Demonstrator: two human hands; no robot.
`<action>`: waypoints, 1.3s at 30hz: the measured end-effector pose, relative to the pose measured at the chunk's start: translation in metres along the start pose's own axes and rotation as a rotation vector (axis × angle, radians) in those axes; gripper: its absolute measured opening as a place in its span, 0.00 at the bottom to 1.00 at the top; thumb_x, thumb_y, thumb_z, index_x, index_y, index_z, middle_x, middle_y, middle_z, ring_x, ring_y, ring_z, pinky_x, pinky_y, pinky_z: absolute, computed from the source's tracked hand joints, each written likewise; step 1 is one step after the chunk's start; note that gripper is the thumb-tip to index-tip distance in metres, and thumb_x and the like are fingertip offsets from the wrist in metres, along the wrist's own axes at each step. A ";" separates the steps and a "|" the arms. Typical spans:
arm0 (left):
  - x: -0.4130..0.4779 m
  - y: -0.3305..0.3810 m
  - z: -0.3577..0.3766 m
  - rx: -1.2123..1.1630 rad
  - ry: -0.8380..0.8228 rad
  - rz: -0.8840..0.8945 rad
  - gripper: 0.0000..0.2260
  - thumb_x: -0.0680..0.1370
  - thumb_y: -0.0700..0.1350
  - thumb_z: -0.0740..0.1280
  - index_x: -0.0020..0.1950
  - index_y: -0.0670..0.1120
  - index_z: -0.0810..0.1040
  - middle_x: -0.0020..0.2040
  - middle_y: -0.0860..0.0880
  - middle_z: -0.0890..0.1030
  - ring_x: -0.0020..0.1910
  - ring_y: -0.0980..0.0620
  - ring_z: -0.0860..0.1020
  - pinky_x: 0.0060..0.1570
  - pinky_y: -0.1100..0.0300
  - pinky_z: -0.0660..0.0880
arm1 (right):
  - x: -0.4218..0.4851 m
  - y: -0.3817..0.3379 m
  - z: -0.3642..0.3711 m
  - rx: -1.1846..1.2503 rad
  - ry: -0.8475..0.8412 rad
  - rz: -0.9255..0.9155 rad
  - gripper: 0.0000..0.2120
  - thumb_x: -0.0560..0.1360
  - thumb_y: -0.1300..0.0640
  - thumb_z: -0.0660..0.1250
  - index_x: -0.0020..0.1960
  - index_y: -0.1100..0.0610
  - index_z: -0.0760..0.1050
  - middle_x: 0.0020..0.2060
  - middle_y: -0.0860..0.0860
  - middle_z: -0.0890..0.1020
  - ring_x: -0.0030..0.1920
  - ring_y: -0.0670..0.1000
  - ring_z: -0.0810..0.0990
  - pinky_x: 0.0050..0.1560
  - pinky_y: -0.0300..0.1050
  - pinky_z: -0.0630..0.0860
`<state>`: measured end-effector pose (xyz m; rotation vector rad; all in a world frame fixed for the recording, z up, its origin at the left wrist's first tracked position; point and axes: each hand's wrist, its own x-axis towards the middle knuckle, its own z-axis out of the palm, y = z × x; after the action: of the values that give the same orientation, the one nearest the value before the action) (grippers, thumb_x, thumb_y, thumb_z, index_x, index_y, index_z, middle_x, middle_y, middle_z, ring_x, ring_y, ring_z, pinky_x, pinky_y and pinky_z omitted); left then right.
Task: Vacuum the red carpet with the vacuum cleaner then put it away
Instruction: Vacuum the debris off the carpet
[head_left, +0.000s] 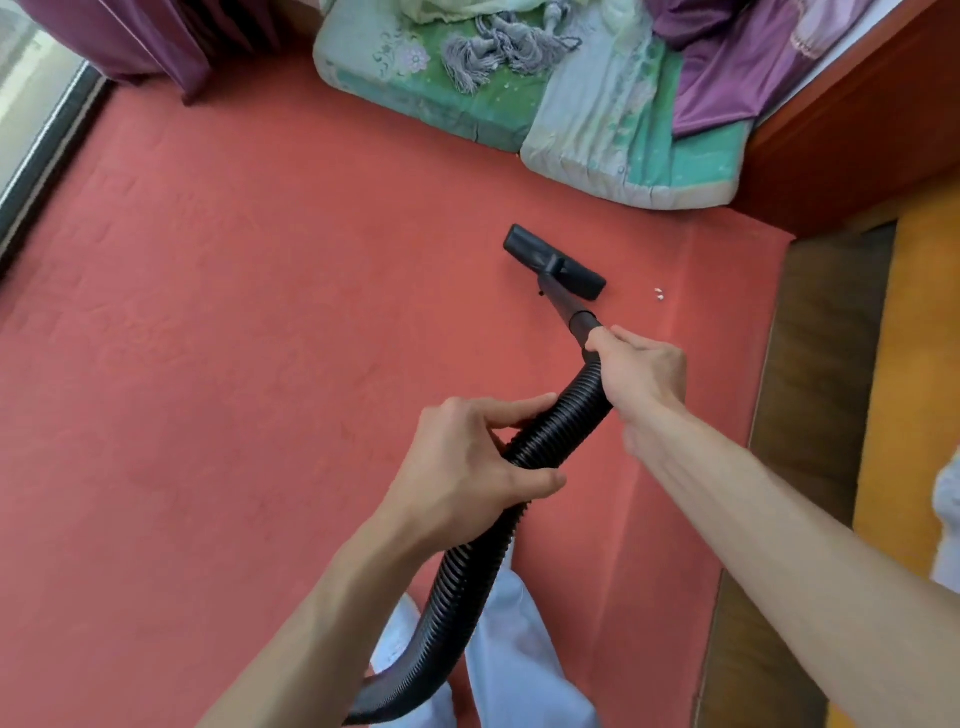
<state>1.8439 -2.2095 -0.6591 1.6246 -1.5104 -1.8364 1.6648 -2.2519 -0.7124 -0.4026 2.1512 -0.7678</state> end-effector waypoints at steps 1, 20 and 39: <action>-0.002 0.005 0.006 0.001 -0.030 0.003 0.25 0.67 0.42 0.79 0.62 0.58 0.82 0.30 0.52 0.83 0.26 0.57 0.78 0.30 0.67 0.74 | -0.002 0.002 -0.011 0.012 0.025 0.019 0.11 0.68 0.56 0.71 0.49 0.55 0.85 0.34 0.46 0.77 0.34 0.49 0.72 0.34 0.39 0.69; 0.062 0.043 0.131 -0.074 -0.076 -0.044 0.24 0.67 0.42 0.79 0.62 0.55 0.83 0.42 0.57 0.85 0.31 0.59 0.82 0.34 0.67 0.78 | 0.102 0.027 -0.101 -0.128 0.098 0.098 0.15 0.65 0.52 0.71 0.52 0.51 0.81 0.43 0.49 0.82 0.42 0.53 0.81 0.43 0.45 0.78; 0.043 0.054 0.068 0.192 -0.340 0.044 0.18 0.64 0.45 0.80 0.48 0.55 0.77 0.45 0.57 0.82 0.29 0.62 0.75 0.31 0.70 0.70 | 0.034 0.021 -0.106 -0.124 -0.056 0.153 0.12 0.69 0.57 0.70 0.45 0.66 0.81 0.34 0.51 0.75 0.36 0.50 0.72 0.39 0.45 0.70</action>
<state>1.7496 -2.2296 -0.6511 1.3902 -1.8991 -2.0794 1.5602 -2.2117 -0.6934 -0.3143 2.1552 -0.5338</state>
